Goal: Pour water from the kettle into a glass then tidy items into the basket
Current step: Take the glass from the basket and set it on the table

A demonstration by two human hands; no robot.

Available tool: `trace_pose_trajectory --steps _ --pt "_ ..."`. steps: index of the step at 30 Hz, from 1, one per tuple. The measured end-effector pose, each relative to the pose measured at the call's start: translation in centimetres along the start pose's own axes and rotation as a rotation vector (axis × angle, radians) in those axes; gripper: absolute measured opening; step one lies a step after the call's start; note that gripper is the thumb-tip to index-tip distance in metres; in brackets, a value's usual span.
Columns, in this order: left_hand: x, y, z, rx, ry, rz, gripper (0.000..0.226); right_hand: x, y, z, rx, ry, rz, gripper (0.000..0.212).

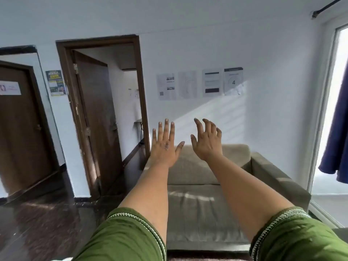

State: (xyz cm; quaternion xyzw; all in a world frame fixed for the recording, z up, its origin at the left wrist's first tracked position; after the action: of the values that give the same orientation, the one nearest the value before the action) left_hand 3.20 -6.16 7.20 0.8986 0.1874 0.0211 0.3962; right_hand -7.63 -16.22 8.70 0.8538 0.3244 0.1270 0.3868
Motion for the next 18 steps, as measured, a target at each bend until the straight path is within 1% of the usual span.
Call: trace_pose_trajectory --steps 1,4,10,14,16,18 --pt "0.7 -1.0 0.8 0.044 0.03 -0.026 0.078 0.6 -0.7 0.9 0.045 -0.012 -0.007 0.062" --pt "3.4 -5.1 3.3 0.132 0.114 -0.067 0.078 2.4 -3.4 4.6 0.101 -0.029 -0.046 0.063" --pt "10.2 -16.3 5.7 0.318 0.175 -0.248 0.074 7.8 -10.6 11.8 0.245 0.096 -0.13 0.058" --pt "16.1 -25.4 6.7 0.45 0.212 -0.434 0.073 12.9 -16.4 16.5 0.377 0.146 -0.213 0.059" --pt "18.4 -30.3 6.9 0.533 0.242 -0.515 0.072 15.8 -19.3 18.2 0.469 0.159 -0.239 0.059" --pt "20.4 -34.9 6.1 0.57 0.263 -0.602 0.073 19.0 -22.4 19.3 0.538 0.189 -0.281 0.057"
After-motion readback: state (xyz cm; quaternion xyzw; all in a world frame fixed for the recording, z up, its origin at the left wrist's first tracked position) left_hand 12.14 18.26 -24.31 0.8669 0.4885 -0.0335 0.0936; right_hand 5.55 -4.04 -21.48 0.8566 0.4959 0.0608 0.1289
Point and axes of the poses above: each hand's wrist, its own y-axis towards the middle knuckle, its own z-axis out of the palm, x = y × z, the point moved 10 cm from there along y, towards the middle knuckle, and after that the axes turned 15 degrees about -y, right-handed, at the moved point
